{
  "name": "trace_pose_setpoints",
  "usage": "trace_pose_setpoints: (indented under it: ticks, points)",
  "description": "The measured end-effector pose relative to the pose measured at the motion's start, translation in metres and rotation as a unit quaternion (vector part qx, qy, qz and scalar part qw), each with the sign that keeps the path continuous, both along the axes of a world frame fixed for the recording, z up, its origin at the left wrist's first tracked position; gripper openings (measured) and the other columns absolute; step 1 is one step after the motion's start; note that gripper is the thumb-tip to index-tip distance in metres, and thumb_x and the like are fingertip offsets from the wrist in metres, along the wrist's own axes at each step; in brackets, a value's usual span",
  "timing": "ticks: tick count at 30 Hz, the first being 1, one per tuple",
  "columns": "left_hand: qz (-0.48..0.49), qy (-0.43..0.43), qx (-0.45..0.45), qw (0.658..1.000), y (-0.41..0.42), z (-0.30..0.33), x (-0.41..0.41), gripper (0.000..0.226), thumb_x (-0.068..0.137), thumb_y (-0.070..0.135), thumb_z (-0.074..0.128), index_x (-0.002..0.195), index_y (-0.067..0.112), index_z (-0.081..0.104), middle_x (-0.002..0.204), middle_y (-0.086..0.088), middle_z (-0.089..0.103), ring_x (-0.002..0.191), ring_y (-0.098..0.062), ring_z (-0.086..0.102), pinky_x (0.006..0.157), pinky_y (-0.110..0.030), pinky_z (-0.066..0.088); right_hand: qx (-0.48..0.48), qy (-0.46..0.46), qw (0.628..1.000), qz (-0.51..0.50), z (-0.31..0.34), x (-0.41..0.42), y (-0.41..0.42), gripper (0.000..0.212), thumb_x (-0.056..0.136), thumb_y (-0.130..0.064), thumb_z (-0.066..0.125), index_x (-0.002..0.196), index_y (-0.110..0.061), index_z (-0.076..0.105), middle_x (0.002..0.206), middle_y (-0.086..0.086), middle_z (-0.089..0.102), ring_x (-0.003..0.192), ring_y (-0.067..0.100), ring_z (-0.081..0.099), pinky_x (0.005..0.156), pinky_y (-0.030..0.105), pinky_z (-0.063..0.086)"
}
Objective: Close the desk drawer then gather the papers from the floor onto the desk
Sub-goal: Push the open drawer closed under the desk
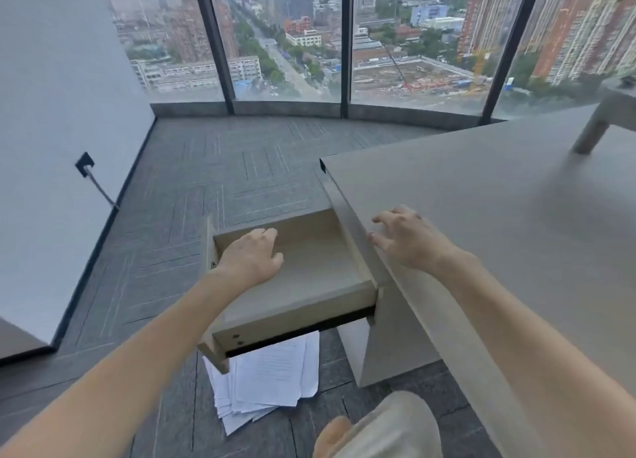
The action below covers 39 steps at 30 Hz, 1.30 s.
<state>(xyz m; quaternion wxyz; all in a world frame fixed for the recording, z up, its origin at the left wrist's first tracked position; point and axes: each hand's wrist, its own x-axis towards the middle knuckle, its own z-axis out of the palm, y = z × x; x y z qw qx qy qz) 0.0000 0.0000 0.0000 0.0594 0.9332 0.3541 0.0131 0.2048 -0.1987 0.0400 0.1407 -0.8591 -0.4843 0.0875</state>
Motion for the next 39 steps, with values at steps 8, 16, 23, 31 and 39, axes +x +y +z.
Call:
trace_pose_setpoints:
  ticks: [8, 16, 23, 31, 39]
  points:
    - [0.096, 0.013, -0.019, 0.995, 0.031, -0.016, 0.002, 0.042, 0.09, 0.034, 0.049, 0.125, 0.012, 0.052, 0.131, -0.007, 0.057, 0.122, -0.027, 0.054, 0.095, -0.038, 0.046, -0.019, -0.061, 0.998, 0.025, -0.015, 0.033, 0.07, 0.057, 0.096, -0.045, 0.052, 0.144, -0.014, 0.046, 0.139, 0.015, 0.051, 0.133, 0.036, 0.044, 0.112, 0.044, 0.032]
    - [0.272, -0.072, -0.111, 0.953, 0.094, -0.055, -0.028, 0.062, 0.095, 0.038, 0.045, 0.145, 0.003, 0.031, 0.143, -0.023, 0.04, 0.129, -0.04, 0.044, 0.103, -0.049, 0.042, -0.076, -0.076, 0.994, 0.016, -0.025, 0.057, 0.119, 0.072, 0.097, -0.053, 0.033, 0.16, -0.026, 0.013, 0.169, 0.012, 0.004, 0.155, 0.032, -0.002, 0.122, 0.057, -0.005]
    - [0.382, -0.251, -0.297, 0.838, 0.107, -0.085, -0.038, 0.062, 0.101, 0.047, 0.026, 0.153, 0.014, 0.022, 0.155, -0.019, 0.035, 0.141, -0.037, 0.033, 0.113, -0.049, 0.025, -0.058, -0.092, 0.994, 0.013, -0.03, 0.06, 0.124, 0.072, 0.096, -0.051, 0.034, 0.16, -0.028, 0.014, 0.169, 0.012, 0.007, 0.155, 0.032, 0.0, 0.123, 0.056, -0.004]
    - [0.344, -0.312, -0.403, 0.788, 0.097, -0.083, -0.018, 0.064, 0.097, 0.054, 0.025, 0.15, 0.019, 0.033, 0.157, -0.006, 0.034, 0.144, -0.029, 0.032, 0.117, -0.051, 0.024, -0.052, -0.095, 0.994, 0.006, -0.031, 0.059, 0.122, 0.071, 0.096, -0.05, 0.036, 0.16, -0.027, 0.017, 0.168, 0.012, 0.009, 0.155, 0.032, 0.002, 0.123, 0.056, -0.002]
    - [0.312, -0.348, -0.541, 0.699, 0.083, -0.085, -0.003, 0.033, 0.1, 0.009, 0.037, 0.102, 0.015, 0.07, 0.086, -0.006, 0.068, 0.071, -0.022, 0.063, 0.064, -0.034, 0.054, -0.049, -0.088, 0.995, 0.002, -0.032, 0.059, 0.12, 0.071, 0.095, -0.053, 0.037, 0.159, -0.029, 0.018, 0.169, 0.009, 0.01, 0.156, 0.029, 0.002, 0.124, 0.052, -0.003]
